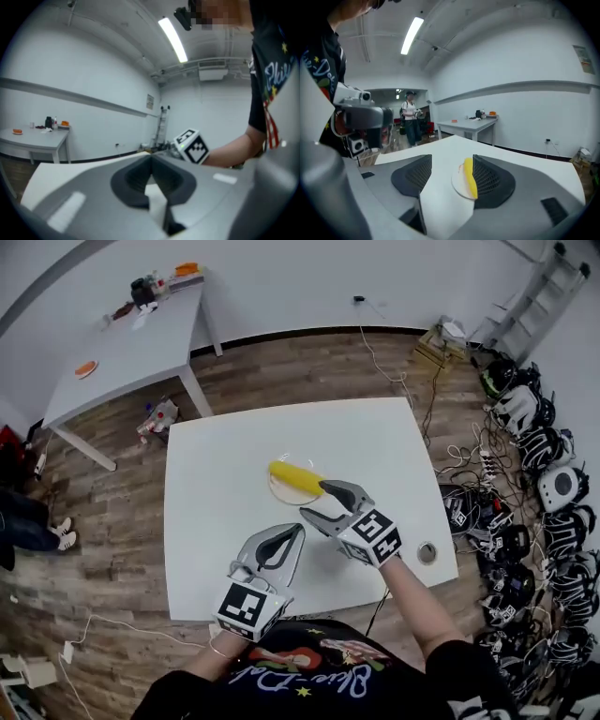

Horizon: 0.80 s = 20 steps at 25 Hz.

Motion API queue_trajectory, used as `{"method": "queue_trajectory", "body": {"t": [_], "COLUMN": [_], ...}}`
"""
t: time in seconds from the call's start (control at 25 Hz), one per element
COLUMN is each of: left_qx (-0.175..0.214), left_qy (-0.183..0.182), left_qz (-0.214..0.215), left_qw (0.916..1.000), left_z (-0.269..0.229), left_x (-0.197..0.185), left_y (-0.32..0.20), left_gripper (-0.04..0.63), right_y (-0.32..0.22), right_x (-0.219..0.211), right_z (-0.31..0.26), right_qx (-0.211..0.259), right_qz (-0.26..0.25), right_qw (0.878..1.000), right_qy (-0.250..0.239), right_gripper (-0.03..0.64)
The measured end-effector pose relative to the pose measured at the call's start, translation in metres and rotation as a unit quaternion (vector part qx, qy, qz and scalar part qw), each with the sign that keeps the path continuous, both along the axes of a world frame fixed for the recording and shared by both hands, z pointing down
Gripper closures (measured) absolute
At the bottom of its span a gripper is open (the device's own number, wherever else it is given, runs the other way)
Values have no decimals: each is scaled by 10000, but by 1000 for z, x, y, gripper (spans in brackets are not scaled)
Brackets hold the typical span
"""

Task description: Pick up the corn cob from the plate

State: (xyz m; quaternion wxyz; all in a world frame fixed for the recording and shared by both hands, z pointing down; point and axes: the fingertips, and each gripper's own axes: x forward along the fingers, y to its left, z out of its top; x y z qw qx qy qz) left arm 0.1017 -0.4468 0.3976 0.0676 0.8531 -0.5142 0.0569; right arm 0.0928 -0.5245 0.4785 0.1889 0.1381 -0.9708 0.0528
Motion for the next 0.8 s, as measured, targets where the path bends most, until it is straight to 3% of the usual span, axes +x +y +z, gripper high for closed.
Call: {"method": "queue_trajectory", "body": {"t": [0.28, 0.56, 0.8], "left_qx": [-346, -497, -458], "left_qy": [-15, 17, 241], "left_qz": [-436, -574, -556], "left_qw": [9984, 9971, 9971], "left_z": [14, 19, 15], "left_x": [-42, -74, -85], "left_y": [-22, -36, -43], "left_gripper": [597, 597, 597], "right_y": [-48, -77, -87], "right_x": [-68, -87, -84], "right_z": [67, 111, 138], "right_qx": [541, -506, -659], "right_qz": [-951, -848, -771], "right_qw": [9841, 9745, 9639], "right_qy": [1401, 2014, 2460], "right_gripper": [339, 330, 331]}}
